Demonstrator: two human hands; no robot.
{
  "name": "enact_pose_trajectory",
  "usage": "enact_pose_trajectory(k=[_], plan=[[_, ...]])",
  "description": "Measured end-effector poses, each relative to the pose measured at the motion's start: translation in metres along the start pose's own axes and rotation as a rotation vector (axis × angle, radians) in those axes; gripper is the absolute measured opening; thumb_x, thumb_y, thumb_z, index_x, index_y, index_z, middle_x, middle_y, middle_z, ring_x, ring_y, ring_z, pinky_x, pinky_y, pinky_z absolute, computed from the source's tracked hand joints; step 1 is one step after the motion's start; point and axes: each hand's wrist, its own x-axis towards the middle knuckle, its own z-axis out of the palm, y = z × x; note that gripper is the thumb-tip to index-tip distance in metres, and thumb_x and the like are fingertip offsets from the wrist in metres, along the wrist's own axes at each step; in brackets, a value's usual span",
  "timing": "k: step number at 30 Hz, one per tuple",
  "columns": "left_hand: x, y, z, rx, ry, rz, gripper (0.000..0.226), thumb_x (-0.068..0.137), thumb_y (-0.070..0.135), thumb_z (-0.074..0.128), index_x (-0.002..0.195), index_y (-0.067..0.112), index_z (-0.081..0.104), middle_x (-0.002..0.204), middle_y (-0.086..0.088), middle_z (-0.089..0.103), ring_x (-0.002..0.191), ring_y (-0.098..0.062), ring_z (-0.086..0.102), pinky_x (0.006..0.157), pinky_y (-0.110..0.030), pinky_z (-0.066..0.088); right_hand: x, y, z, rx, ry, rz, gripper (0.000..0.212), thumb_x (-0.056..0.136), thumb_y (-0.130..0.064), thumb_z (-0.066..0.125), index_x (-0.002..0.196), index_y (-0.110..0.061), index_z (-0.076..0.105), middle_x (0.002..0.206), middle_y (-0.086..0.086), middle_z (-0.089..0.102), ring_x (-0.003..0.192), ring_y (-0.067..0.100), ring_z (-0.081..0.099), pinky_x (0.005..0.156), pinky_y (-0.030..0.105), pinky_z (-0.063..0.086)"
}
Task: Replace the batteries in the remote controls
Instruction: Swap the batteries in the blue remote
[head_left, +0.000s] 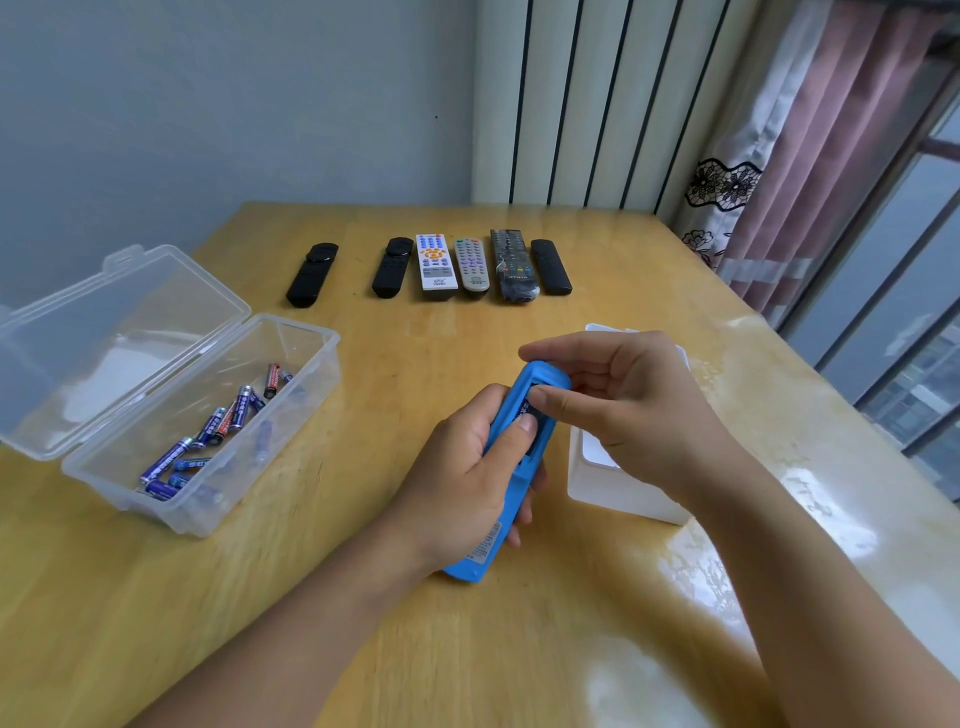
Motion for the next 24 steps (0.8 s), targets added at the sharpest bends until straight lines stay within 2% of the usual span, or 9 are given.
enact_pose_trajectory(k=[5, 7, 9, 12, 14, 16, 18, 21, 24], plan=[[0.0, 0.002, -0.003, 0.006, 0.004, -0.023, 0.017, 0.109, 0.028, 0.043, 0.104, 0.019, 0.056, 0.073, -0.005, 0.064, 0.056, -0.023, 0.06, 0.047, -0.033, 0.051, 0.002, 0.003, 0.008, -0.021, 0.025, 0.003, 0.028, 0.084, -0.003, 0.077, 0.11, -0.013, 0.074, 0.093, 0.005, 0.078, 0.087, 0.018, 0.075, 0.08, 0.028, 0.061], [0.002, 0.004, -0.001, -0.021, 0.016, -0.048, 0.018, 0.109, 0.027, 0.042, 0.104, 0.016, 0.056, 0.073, -0.006, 0.064, 0.055, -0.022, 0.059, 0.046, -0.032, 0.05, 0.004, 0.002, -0.001, -0.059, -0.027, 0.048, 0.032, 0.086, -0.018, 0.076, 0.118, -0.014, 0.071, 0.098, 0.004, 0.078, 0.09, 0.018, 0.074, 0.081, 0.03, 0.061], [0.004, 0.005, 0.0, -0.09, 0.056, -0.093, 0.019, 0.109, 0.025, 0.042, 0.104, 0.012, 0.055, 0.071, -0.006, 0.064, 0.053, -0.02, 0.058, 0.045, -0.031, 0.05, 0.005, -0.001, -0.023, -0.054, 0.042, 0.083, 0.037, 0.085, -0.035, 0.07, 0.116, -0.014, 0.072, 0.099, 0.004, 0.077, 0.085, 0.013, 0.073, 0.07, 0.028, 0.061], [0.006, 0.007, -0.001, -0.226, 0.118, -0.165, 0.022, 0.108, 0.022, 0.041, 0.101, 0.007, 0.056, 0.069, -0.009, 0.064, 0.051, -0.021, 0.057, 0.043, -0.03, 0.048, -0.001, -0.003, -0.067, -0.244, 0.123, 0.079, 0.021, 0.088, -0.033, 0.073, 0.088, -0.012, 0.078, 0.067, -0.006, 0.073, 0.052, 0.002, 0.057, 0.047, 0.017, 0.043], [0.005, 0.006, -0.001, -0.298, 0.144, -0.214, 0.023, 0.105, 0.02, 0.042, 0.096, 0.009, 0.059, 0.07, -0.012, 0.065, 0.052, -0.023, 0.057, 0.044, -0.03, 0.048, -0.007, -0.001, -0.078, -0.464, -0.047, 0.193, 0.006, 0.084, -0.023, 0.08, 0.083, -0.018, 0.079, 0.057, -0.011, 0.068, 0.043, 0.002, 0.053, 0.043, 0.015, 0.04], [0.004, 0.004, -0.002, -0.346, 0.14, -0.237, 0.023, 0.103, 0.022, 0.044, 0.098, 0.008, 0.063, 0.074, -0.014, 0.066, 0.054, -0.023, 0.058, 0.045, -0.031, 0.049, -0.008, 0.001, -0.071, -0.687, -0.193, 0.286, 0.012, 0.079, -0.018, 0.084, 0.086, -0.026, 0.078, 0.066, -0.013, 0.072, 0.05, 0.002, 0.061, 0.046, 0.011, 0.043], [0.005, 0.003, 0.002, -0.364, 0.117, -0.245, 0.026, 0.103, 0.027, 0.049, 0.103, 0.007, 0.064, 0.076, -0.014, 0.067, 0.056, -0.023, 0.059, 0.047, -0.032, 0.051, -0.008, 0.001, -0.061, -0.82, -0.212, 0.314, 0.02, 0.076, -0.019, 0.086, 0.089, -0.03, 0.075, 0.077, -0.014, 0.073, 0.063, 0.002, 0.066, 0.051, 0.012, 0.046], [0.008, 0.001, 0.006, -0.348, 0.123, -0.24, 0.026, 0.101, 0.03, 0.053, 0.1, 0.008, 0.066, 0.077, -0.014, 0.067, 0.057, -0.023, 0.061, 0.047, -0.033, 0.052, -0.009, -0.005, -0.047, -0.967, -0.24, 0.302, 0.025, 0.075, -0.022, 0.086, 0.096, -0.029, 0.074, 0.091, -0.006, 0.069, 0.077, 0.017, 0.068, 0.068, 0.033, 0.058], [0.011, 0.001, 0.008, -0.331, 0.125, -0.235, 0.025, 0.101, 0.031, 0.054, 0.093, 0.015, 0.071, 0.077, -0.013, 0.068, 0.057, -0.023, 0.062, 0.047, -0.033, 0.053, -0.007, -0.009, -0.037, -1.06, -0.332, 0.301, 0.022, 0.083, -0.012, 0.074, 0.1, -0.026, 0.074, 0.095, 0.0, 0.068, 0.08, 0.022, 0.067, 0.072, 0.037, 0.059]])
